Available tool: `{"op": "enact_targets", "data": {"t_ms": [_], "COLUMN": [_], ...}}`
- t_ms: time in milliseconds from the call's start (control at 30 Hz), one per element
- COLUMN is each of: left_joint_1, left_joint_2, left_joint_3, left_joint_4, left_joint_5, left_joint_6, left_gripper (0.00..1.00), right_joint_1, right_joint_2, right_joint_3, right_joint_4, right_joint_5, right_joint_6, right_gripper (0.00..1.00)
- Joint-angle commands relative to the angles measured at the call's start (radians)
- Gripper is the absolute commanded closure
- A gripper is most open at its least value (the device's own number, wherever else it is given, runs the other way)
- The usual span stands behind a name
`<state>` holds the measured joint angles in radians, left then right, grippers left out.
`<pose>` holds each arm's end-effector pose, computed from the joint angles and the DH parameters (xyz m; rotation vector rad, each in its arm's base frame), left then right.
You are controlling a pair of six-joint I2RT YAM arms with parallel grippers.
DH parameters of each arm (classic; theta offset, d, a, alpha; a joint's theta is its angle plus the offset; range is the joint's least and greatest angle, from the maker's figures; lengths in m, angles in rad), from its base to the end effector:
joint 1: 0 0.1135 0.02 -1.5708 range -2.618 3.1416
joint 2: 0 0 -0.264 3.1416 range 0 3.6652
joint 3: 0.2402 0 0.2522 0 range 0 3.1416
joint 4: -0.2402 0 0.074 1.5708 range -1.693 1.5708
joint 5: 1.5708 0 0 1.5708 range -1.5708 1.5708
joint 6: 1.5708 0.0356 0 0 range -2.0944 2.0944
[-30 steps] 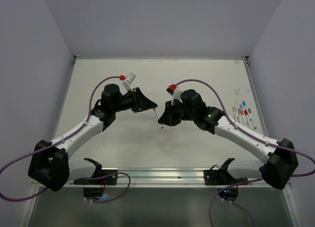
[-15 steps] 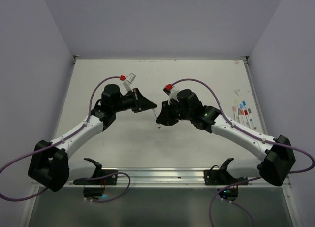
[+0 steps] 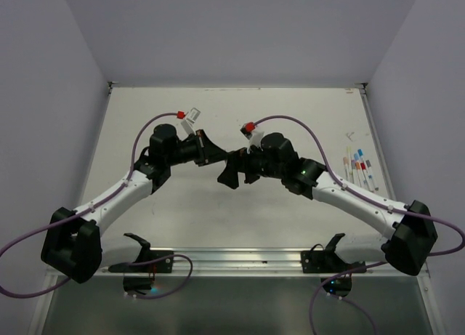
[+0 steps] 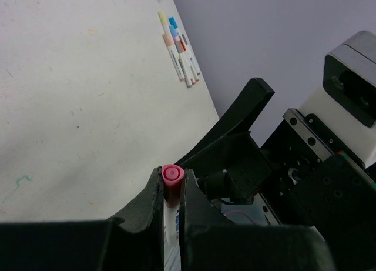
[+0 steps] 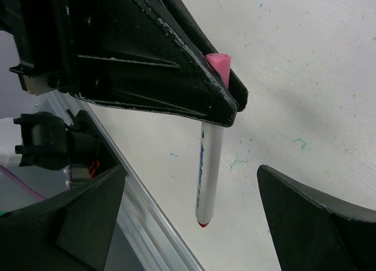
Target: Open the pen caps
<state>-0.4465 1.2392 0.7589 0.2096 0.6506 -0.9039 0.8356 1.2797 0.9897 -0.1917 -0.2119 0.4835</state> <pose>0.2411 -0.1393 0.2758 0.0464 2.0783 -1.4871 0.1907 0.2220 0.3034 -0.5251 2.1426 1.0020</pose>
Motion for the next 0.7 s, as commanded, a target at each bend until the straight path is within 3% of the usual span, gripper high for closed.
{"op": "enact_targets", "data": {"t_ms": [0, 33, 167, 333, 400, 567, 667], "left_joint_1": [-0.003, -0.003, -0.003, -0.003, -0.003, -0.004, -0.004], "left_joint_2": [-0.033, -0.038, -0.044, -0.049, -0.052, -0.063, -0.066], "left_joint_3": [0.000, -0.001, -0.007, -0.021, -0.026, -0.032, -0.027], "left_joint_4": [0.039, 0.040, 0.053, 0.086, 0.086, 0.076, 0.033], "left_joint_5": [0.029, 0.029, 0.035, 0.053, 0.052, 0.029, -0.043], "left_joint_6": [-0.026, -0.029, -0.046, -0.070, -0.072, -0.061, -0.041], "left_gripper": [1.00, 1.00, 1.00, 1.00, 1.00, 1.00, 1.00], "right_joint_1": [0.010, 0.010, 0.010, 0.010, 0.010, 0.011, 0.020], "right_joint_2": [-0.051, -0.054, -0.016, 0.036, 0.056, 0.070, 0.073], "right_joint_3": [-0.017, -0.016, 0.020, 0.044, 0.055, 0.063, 0.055], "right_joint_4": [0.104, 0.098, 0.058, 0.070, 0.072, 0.100, 0.098], "right_joint_5": [0.006, 0.012, 0.005, 0.003, 0.003, 0.011, 0.022], "right_joint_6": [0.004, 0.000, -0.017, -0.022, -0.023, -0.007, 0.000], "right_gripper": [0.01, 0.02, 0.28, 0.33, 0.42, 1.00, 1.00]}}
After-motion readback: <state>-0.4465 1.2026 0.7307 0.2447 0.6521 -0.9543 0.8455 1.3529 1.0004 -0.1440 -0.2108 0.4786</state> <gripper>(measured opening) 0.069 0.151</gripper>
